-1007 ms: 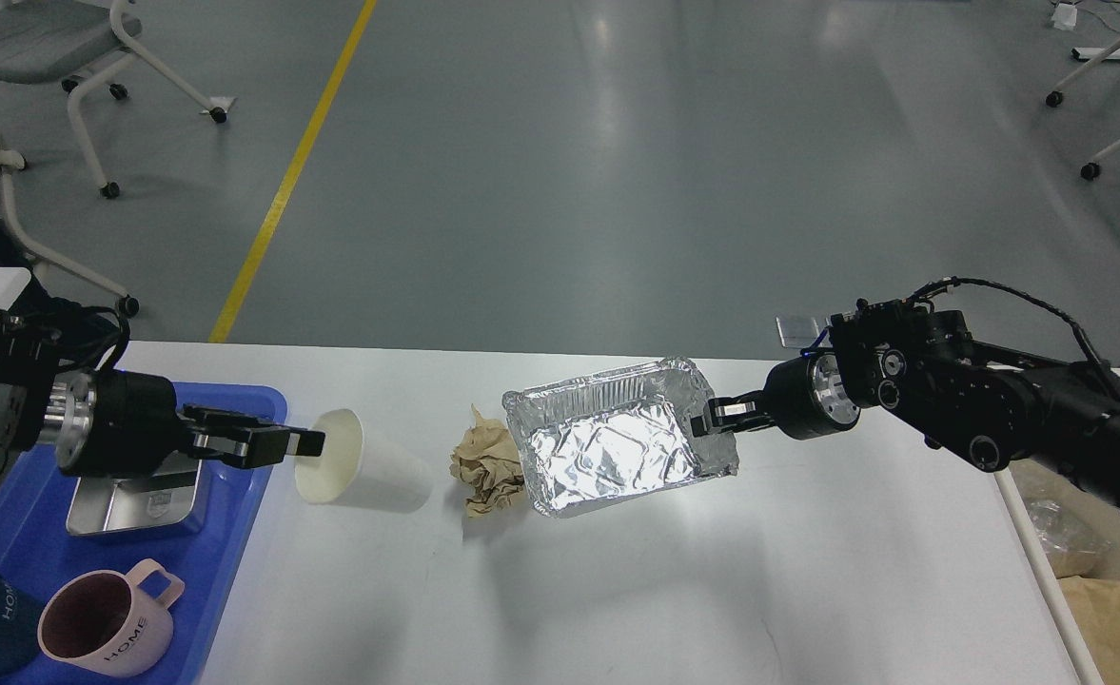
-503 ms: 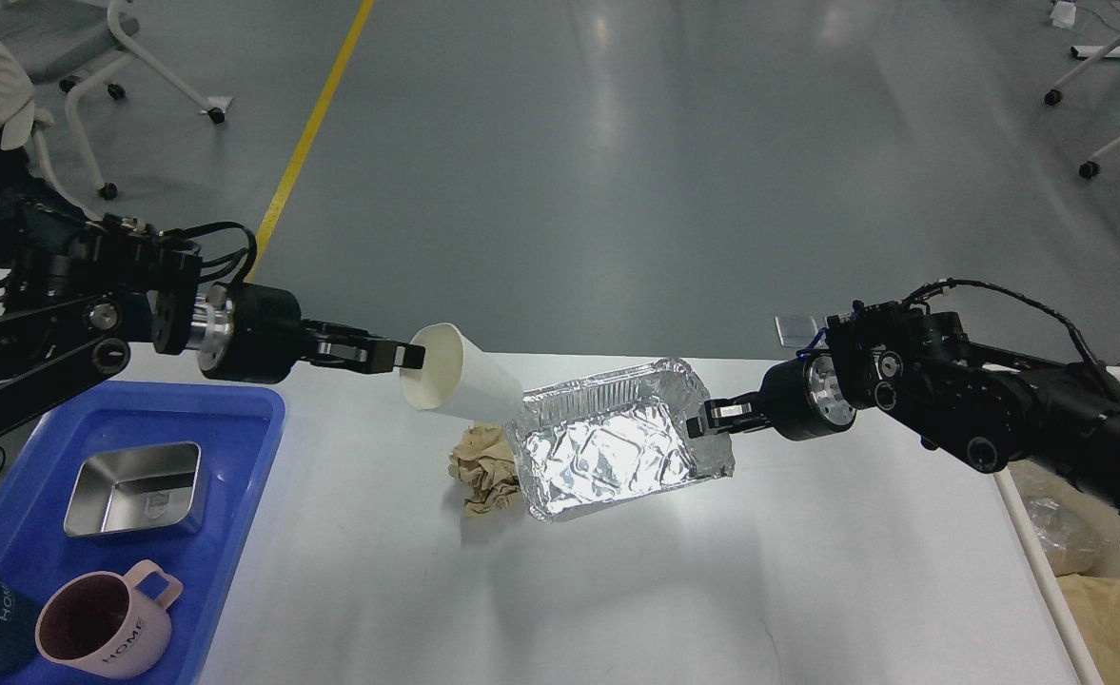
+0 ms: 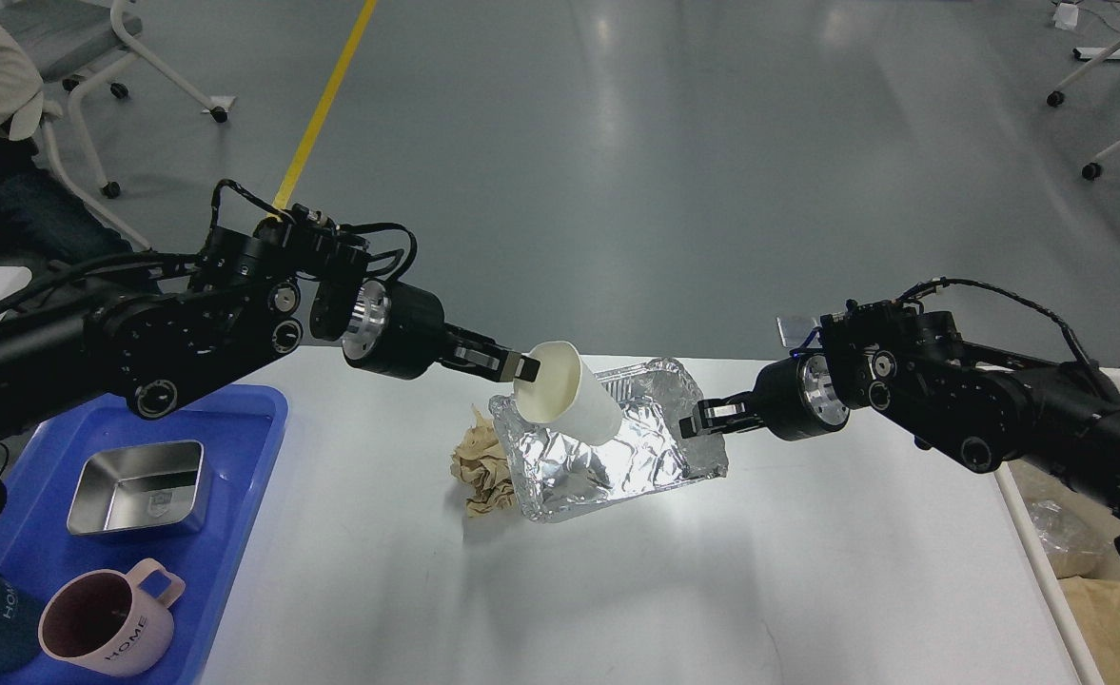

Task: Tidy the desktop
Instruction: 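Move the paper cup over the held foil tray and drop it in, then withdraw the left gripper back toward the blue tray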

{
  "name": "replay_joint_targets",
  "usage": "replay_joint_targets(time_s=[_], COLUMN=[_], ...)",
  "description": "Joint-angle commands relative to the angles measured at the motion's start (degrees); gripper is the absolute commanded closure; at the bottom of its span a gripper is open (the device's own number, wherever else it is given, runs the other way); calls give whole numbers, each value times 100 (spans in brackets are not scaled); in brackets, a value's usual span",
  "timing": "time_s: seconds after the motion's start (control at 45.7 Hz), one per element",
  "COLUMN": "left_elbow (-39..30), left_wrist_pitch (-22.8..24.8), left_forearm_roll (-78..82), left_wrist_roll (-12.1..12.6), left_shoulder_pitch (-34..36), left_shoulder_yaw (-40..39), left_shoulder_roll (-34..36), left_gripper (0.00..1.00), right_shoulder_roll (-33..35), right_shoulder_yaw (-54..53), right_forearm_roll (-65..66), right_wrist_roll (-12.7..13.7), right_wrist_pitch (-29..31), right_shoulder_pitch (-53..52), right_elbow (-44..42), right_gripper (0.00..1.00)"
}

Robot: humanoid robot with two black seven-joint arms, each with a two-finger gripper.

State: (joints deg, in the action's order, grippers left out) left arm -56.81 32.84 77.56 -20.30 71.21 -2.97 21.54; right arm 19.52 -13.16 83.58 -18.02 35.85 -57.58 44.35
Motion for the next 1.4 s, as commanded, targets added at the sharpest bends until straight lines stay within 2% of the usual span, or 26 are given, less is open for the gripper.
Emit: replay_joint_targets(time_s=[0.0, 0.175, 0.219, 0.328, 0.35, 0.438, 0.482, 0.569, 0.701, 1.007, 1.226, 1.379], left_elbow=[283, 697, 750, 908, 960, 1128, 1189, 1295, 1523, 1804, 1831, 1831], left_wrist_pitch=[-50, -190, -217, -348, -409, -629, -674, -796, -1236, -1693, -1720, -1711], left_forearm_roll=[22, 13, 13, 13, -4, -48, -48, -83, -215, -795, -892, -1172], left_wrist_roll=[0, 26, 35, 245, 289, 369, 369, 430, 536, 536, 536, 527], left_shoulder_pitch=[-2, -46, -72, -72, -81, -81, -90, -98, -142, -160, -186, -195], left_shoulder_yaw=[77, 86, 86, 156, 174, 209, 209, 192, 183, 174, 174, 148], left_shoulder_roll=[-361, -879, -959, -985, -994, -1082, -1152, -1258, -1477, -1715, -1689, -1364], left_gripper=[100, 98, 94, 87, 83, 53, 48, 46, 46, 46, 46, 43], right_shoulder_roll=[0, 0, 26, 52, 52, 17, 0, -18, -18, -18, -18, -18], right_shoulder_yaw=[-11, -20, -20, -20, -20, -29, -29, -29, -20, -20, -20, -20], right_forearm_roll=[-8, -17, -17, -17, -17, -17, -17, -17, -17, -17, -17, -17], right_wrist_roll=[0, 0, 0, 0, 0, 0, 0, 0, -8, 0, 0, -8], right_wrist_pitch=[1, 1, 1, 1, 9, 9, 9, 9, 9, 9, 9, 9], right_shoulder_pitch=[-34, -34, -34, -25, -25, -25, -25, -25, 1, 10, 10, 19], right_elbow=[21, 48, 92, 100, 100, 100, 100, 100, 100, 100, 100, 92], right_gripper=[100, 100, 100, 100, 100, 100, 100, 100, 100, 100, 100, 100])
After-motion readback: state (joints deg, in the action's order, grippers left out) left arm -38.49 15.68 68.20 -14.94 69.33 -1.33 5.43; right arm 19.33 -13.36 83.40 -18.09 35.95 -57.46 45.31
